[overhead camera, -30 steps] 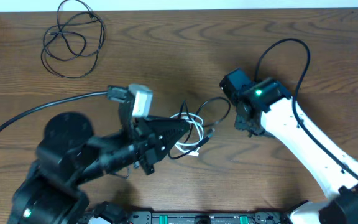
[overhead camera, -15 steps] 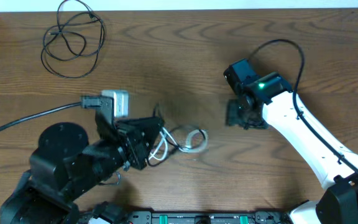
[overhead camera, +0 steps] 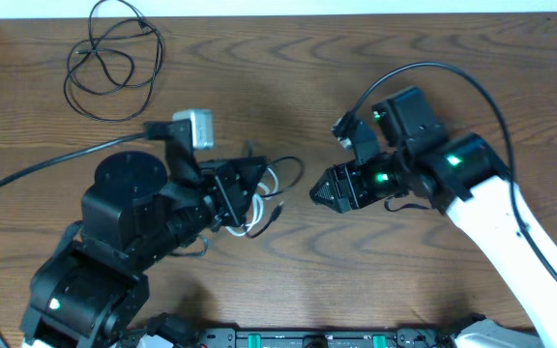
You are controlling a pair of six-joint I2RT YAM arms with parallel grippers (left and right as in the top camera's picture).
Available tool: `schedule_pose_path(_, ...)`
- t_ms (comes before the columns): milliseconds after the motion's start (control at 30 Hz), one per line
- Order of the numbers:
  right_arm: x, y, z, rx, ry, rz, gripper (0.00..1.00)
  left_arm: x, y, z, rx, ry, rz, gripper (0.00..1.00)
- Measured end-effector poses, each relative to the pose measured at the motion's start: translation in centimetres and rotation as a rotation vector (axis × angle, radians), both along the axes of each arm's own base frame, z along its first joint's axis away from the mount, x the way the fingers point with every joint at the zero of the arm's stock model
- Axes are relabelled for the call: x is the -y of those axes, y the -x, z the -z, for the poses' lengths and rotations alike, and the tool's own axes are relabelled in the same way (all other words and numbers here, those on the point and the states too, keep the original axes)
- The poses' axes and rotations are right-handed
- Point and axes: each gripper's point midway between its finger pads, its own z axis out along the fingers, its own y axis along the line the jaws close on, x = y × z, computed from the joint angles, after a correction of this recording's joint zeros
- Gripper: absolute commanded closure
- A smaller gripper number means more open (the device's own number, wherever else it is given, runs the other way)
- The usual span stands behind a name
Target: Untangle cables
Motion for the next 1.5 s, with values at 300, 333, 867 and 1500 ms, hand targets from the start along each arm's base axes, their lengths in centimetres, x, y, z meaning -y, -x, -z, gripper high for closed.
schedule_pose_path(300, 0.7, -1.2, -0.1, 0.051, 0.060, 0.102, 0.41, 2.1, 1.4, -2.4, -0.011, 0.146, 0.122, 0.93)
schedule_pose_path(333, 1.0, -1.5, 0.2, 0.052, 0.080, 0.122, 0.41, 2.3, 1.6, -2.7, -0.013, 0.160, 0.131, 0.92)
schedule_pose_path(867, 6.8, -7.0, 5.9, 0.058, 0.451, 0.560, 0.44, 3.9, 5.0, -5.6, -0.036, 0.308, 0.314, 0.93)
schedule_pose_path(1500, 21.2, -6.4, 8.3, -0.231, 0.627, 0.938, 0.44, -10.1, 2.5, 6.8, -0.275, -0.242, -0.462, 0.92)
